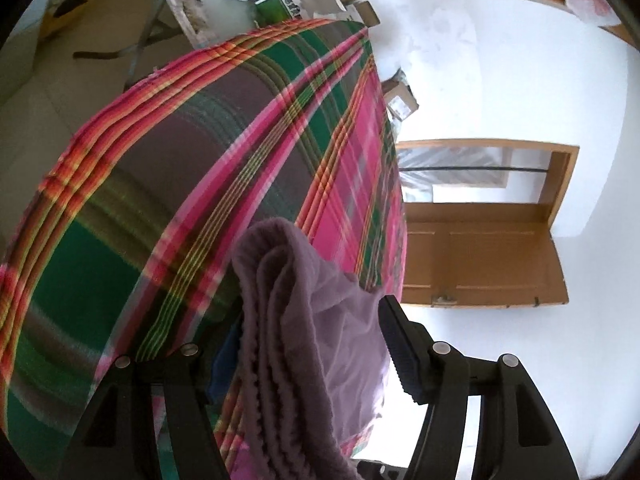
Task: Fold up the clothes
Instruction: 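Hold the elastic waistband up with both grippers side by side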
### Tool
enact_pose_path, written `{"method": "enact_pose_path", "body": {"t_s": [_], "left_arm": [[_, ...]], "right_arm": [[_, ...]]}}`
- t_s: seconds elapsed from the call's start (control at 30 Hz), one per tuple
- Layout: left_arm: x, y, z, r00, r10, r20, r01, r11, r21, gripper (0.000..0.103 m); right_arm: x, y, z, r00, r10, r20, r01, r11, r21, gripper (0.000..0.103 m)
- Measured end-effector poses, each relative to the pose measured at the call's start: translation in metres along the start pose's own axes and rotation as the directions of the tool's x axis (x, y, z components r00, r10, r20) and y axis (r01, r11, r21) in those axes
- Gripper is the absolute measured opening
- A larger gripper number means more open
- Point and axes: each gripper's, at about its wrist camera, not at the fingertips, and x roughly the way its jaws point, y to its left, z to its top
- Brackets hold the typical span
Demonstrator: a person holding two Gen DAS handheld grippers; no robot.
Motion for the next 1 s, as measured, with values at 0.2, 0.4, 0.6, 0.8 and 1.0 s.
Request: {"method": "enact_pose_path", "body": {"t_s": [0.2, 0.4, 0.6, 0.8, 1.0], "left_arm": [[0.002, 0.004, -0.002, 0.998, 0.07, -0.003, -0.07, 0.997, 0.028, 0.034], [-0.004, 0.011, -0.006, 0.995, 0.095, 0.031, -0.096, 0.995, 0.033, 0.022], [-0.016, 0.005, -0.002, 0.993, 0.095, 0.067, -0.1, 0.992, 0.082, 0.018], [-0.017, 0.019, 0.001, 0.993, 0.095, 0.07, -0.098, 0.994, 0.047, 0.018], [-0.02, 0.02, 0.002, 0.994, 0.09, 0.069, -0.094, 0.994, 0.051, 0.018]], "right_arm": [[-0.001, -0.002, 0.0, 1.0, 0.006, -0.004, -0.006, 1.0, 0.006, 0.011], [0.003, -0.001, 0.002, 0.999, 0.013, -0.03, -0.013, 1.0, 0.008, 0.011], [0.007, 0.01, 0.005, 1.0, 0.001, -0.028, -0.002, 1.0, -0.027, 0.011], [0.017, 0.011, 0.004, 0.996, 0.01, -0.085, -0.013, 1.0, -0.026, 0.01], [0.019, 0.007, -0.001, 0.993, 0.032, -0.11, -0.032, 0.999, 0.0, 0.01]]}}
